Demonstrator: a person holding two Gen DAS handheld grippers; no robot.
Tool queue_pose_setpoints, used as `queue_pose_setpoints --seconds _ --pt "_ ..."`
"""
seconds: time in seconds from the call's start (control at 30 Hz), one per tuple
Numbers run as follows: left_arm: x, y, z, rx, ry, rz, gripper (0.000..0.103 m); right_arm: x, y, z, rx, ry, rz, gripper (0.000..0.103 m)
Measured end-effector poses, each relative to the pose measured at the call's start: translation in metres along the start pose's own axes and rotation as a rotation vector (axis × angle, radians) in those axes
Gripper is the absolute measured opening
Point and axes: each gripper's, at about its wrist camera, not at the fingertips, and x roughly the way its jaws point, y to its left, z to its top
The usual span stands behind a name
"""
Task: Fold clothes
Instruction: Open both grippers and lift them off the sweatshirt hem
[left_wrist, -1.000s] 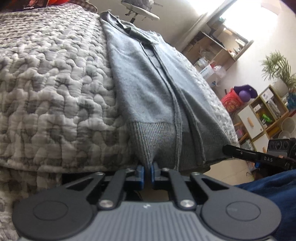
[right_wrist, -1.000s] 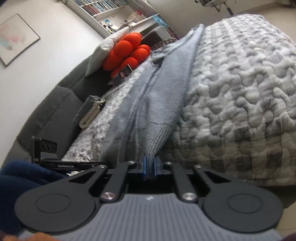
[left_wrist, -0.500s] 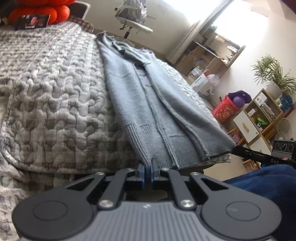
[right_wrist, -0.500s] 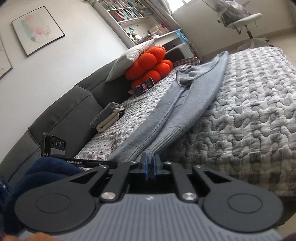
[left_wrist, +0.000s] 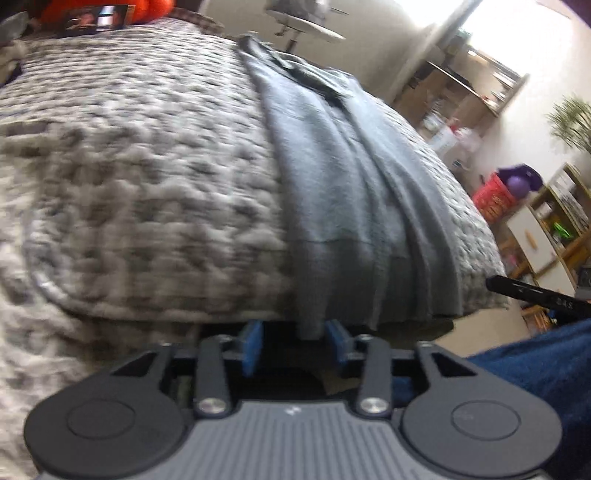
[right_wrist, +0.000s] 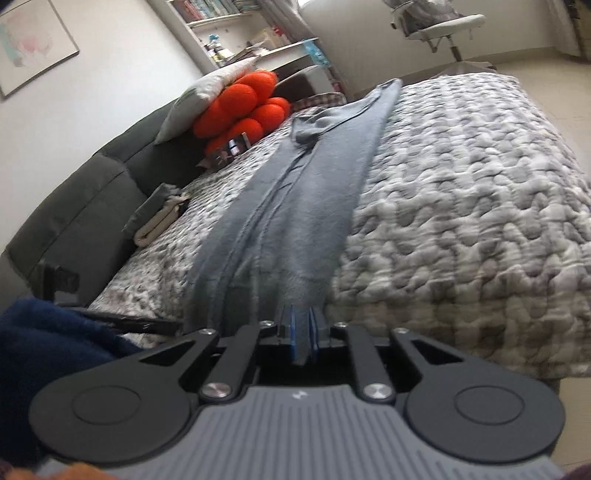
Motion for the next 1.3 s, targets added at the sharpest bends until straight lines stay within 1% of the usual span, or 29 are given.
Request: queue_pose_setpoints --seconds 0.07,0.13,0.17,0.23,0.27,0.3,0.37,0.43,0.57,0.67,0.7,0.83,0.93,1.13,1.3 --pt "-0.005 0.004 0.006 -0.016 -0.024 0.011 0.042 0.005 -0.001 0.005 -0.004 -0.009 -0.001 0.015" --pt "-0.007 0.003 0.015 -0.009 -0.06 0.022 0.044 0.012 0.002 0.012 -0.022 -0.014 -0.011 0.015" --pt "-0.007 0.001 0.019 -0.003 -0.078 0.03 0.046 0.016 0.004 0.015 -0.036 -0.016 -0.018 0.015" --pt "-0.006 -0.006 0.028 0.014 -0.117 0.044 0.058 0.023 0.01 0.021 -0.072 -0.021 -0.029 0.015" --pt "-0.004 -0.009 0.031 0.024 -0.136 0.047 0.061 0.027 0.013 0.023 -0.09 -0.027 -0.034 0.015" --pt "-0.002 -0.013 0.034 0.034 -0.154 0.049 0.064 0.031 0.017 0.026 -0.11 -0.035 -0.039 0.015" --pt "0.005 -0.019 0.04 0.05 -0.182 0.048 0.064 0.039 0.021 0.03 -0.14 -0.044 -0.054 0.015" --pt "0.014 -0.026 0.045 0.067 -0.194 0.036 0.064 0.049 0.026 0.034 -0.176 -0.048 -0.089 0.015" --pt "0.029 -0.039 0.053 0.137 -0.212 0.032 0.064 0.069 0.032 0.04 -0.241 -0.037 -0.155 0.015" --pt "0.043 -0.051 0.061 0.199 -0.212 0.065 0.064 0.085 0.034 0.042 -0.278 -0.024 -0.207 0.015" --pt "0.047 -0.054 0.063 0.218 -0.214 0.076 0.064 0.089 0.033 0.043 -0.286 -0.021 -0.226 0.012" --pt "0.056 -0.061 0.07 0.268 -0.234 0.123 0.066 0.096 0.031 0.049 -0.294 -0.028 -0.236 0.013" --pt "0.061 -0.06 0.077 0.264 -0.236 0.151 0.067 0.1 0.03 0.054 -0.305 -0.03 -0.25 0.013" --pt "0.074 -0.053 0.089 0.253 -0.251 0.162 0.073 0.112 0.024 0.063 -0.29 -0.038 -0.262 0.013" --pt "0.084 -0.057 0.097 0.275 -0.264 0.189 0.08 0.121 0.018 0.069 -0.281 -0.058 -0.264 0.013"
